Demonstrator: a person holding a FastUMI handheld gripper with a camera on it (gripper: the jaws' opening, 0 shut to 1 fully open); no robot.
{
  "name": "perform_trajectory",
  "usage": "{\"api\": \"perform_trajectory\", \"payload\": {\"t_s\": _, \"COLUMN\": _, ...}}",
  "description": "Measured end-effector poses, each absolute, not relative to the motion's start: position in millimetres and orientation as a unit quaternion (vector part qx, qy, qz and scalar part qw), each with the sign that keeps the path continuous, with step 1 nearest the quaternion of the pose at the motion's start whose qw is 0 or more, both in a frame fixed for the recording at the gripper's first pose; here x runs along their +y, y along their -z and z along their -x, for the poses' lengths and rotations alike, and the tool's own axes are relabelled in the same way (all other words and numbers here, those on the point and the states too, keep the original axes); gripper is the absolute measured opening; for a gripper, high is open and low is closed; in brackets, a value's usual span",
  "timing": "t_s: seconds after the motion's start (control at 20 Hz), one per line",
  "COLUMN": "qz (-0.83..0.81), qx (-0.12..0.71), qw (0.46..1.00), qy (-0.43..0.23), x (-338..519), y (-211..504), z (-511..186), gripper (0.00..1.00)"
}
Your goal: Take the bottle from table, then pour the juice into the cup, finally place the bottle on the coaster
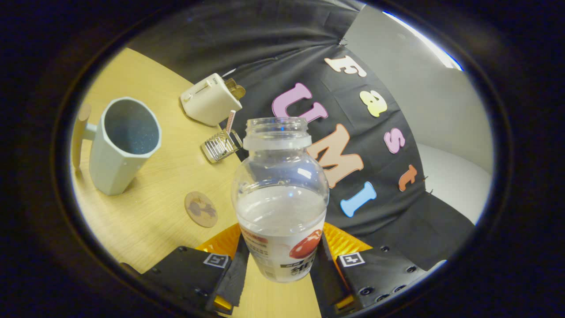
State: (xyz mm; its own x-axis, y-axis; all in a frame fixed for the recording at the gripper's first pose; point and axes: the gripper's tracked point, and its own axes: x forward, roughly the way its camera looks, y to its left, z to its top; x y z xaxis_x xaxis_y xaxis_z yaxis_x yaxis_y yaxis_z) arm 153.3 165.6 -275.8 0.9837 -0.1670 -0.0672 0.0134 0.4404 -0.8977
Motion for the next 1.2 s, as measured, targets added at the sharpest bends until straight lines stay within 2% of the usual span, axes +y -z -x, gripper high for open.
{"api": "perform_trajectory", "payload": {"t_s": 0.9, "qz": 0.709, "qx": -0.013, "qw": 0.704, "qy": 0.048, "x": 212.4, "y": 256.2, "z": -147.9, "gripper": 0.75}}
{"api": "perform_trajectory", "payload": {"t_s": 1.2, "qz": 0.727, "qx": -0.018, "qw": 0.685, "qy": 0.040, "x": 222.2, "y": 256.7, "z": -149.0, "gripper": 0.75}}
